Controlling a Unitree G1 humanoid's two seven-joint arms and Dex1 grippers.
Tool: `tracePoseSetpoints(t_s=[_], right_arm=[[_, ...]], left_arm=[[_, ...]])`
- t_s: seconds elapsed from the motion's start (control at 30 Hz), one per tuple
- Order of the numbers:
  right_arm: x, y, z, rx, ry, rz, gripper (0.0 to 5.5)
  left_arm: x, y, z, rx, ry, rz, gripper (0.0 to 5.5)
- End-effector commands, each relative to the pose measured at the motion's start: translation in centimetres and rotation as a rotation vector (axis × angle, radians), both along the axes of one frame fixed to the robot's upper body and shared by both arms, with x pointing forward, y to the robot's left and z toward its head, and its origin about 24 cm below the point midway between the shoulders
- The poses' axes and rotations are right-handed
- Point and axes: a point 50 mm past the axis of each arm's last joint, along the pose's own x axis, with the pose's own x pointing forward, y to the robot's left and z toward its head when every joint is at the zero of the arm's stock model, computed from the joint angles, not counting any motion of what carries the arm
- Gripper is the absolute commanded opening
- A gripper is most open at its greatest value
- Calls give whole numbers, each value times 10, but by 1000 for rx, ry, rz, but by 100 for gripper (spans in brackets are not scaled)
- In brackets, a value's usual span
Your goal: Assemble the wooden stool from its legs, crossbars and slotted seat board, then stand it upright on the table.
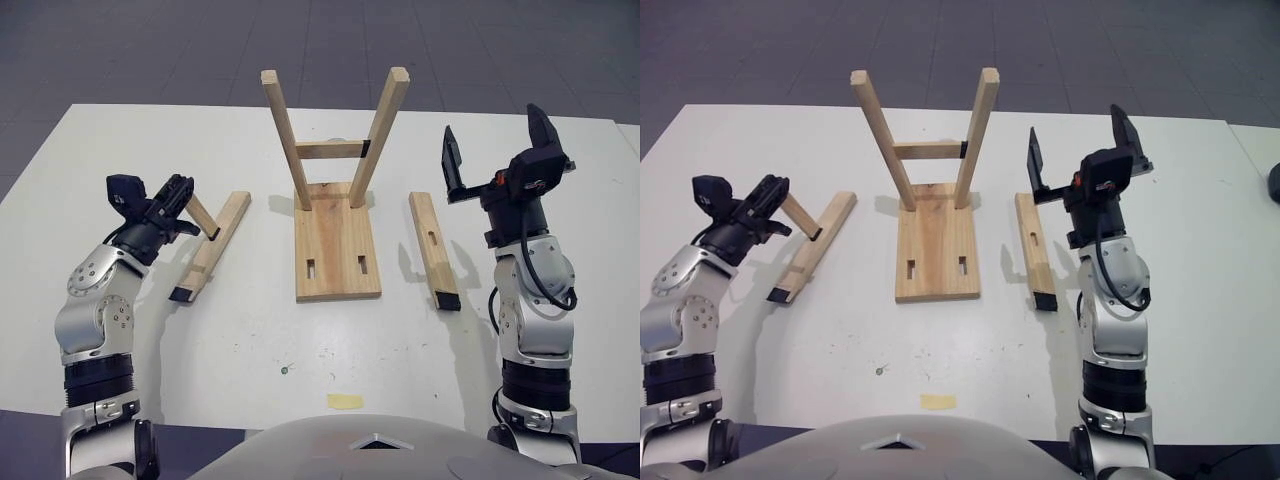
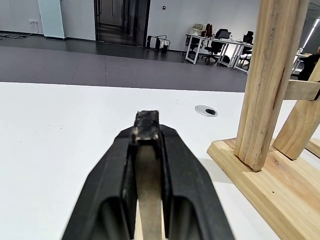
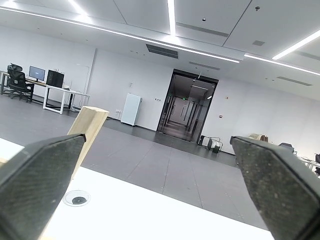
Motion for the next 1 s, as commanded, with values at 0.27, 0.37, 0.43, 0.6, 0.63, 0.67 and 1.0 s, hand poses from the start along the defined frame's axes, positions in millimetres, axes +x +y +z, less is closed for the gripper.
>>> tracePoseSetpoints(t_s=[0.27, 0.37, 0.43, 0.6, 0.63, 0.67, 1.0], right_arm=[[2, 1, 3, -12, -9, 6, 540], [2, 0, 4, -14, -10, 5, 540], [3, 1, 4, -14, -10, 9, 540], [4, 2, 6, -18, -16, 19, 540], [5, 2, 6, -17, -16, 18, 540], [5, 2, 6, -17, -16, 18, 540], [7, 6, 7, -23, -23, 33, 540]], left_arm=[[-22, -11, -46, 58, 126, 37, 43], [-27, -12, -56, 66, 131, 76, 43], [-28, -14, -60, 80, 136, 75, 43], [-30, -14, -63, 95, 133, 78, 43], [-32, -14, -65, 100, 137, 80, 43], [-33, -14, -67, 103, 142, 81, 43], [-20, -23, -48, 113, 47, 71, 43]])
